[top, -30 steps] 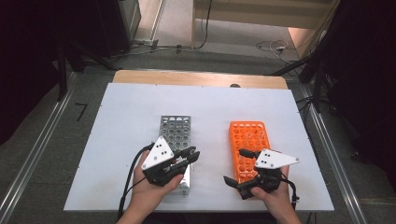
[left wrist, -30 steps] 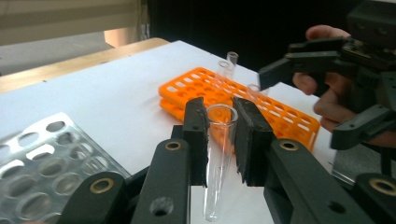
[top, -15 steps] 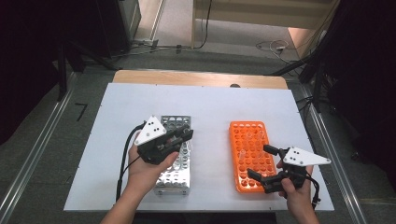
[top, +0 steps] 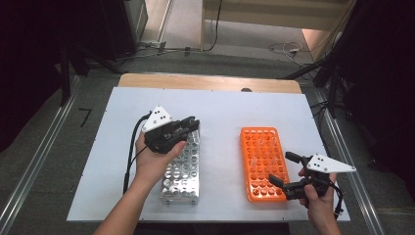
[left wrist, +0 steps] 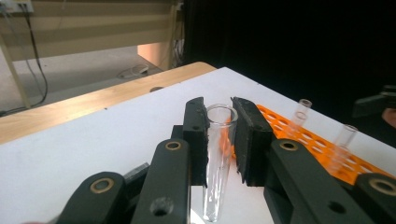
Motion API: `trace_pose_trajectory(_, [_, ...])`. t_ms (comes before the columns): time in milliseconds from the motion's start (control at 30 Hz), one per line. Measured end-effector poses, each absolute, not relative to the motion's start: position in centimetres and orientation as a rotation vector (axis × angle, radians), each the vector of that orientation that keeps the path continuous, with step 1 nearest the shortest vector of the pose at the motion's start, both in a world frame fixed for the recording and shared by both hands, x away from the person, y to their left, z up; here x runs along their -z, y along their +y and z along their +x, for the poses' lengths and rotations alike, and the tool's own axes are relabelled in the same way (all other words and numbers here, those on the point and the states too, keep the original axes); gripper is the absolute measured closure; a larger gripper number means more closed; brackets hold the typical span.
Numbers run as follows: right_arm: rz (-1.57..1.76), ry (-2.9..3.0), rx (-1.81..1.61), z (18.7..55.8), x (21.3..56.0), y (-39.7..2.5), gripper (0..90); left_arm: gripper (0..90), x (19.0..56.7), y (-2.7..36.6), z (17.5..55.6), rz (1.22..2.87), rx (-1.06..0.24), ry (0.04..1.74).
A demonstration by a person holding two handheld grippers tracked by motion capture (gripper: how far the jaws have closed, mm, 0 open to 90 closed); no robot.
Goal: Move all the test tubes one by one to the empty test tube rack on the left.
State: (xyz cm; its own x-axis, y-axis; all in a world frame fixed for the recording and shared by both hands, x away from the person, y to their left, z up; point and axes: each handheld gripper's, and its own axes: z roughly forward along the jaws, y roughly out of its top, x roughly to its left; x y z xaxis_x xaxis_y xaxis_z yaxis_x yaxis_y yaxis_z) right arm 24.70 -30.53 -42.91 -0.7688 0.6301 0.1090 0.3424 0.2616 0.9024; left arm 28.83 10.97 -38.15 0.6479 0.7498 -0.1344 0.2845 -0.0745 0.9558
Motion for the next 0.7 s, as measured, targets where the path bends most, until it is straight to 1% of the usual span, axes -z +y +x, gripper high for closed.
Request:
trace_pose_trajectory(267, [0.913, 2.264, -1.515, 24.8, 43.1, -31.0, 0.0, 74.8, 38.8, 11.2, 31.4, 1.623, -0.475, 0.899])
trace_pose_trajectory(433, [0.915, 2.263, -1.513, 24.8, 43.2, -31.1, 0.0, 74.8, 39.1, 11.3, 32.8, 1.63, -0.495, 0.917])
trace_pose_trajectory(700, [0.922, 2.261, -1.506, 24.8, 43.2, -31.1, 0.0, 74.8, 39.7, 11.4, 34.4, 1.625, -0.523, 0.958])
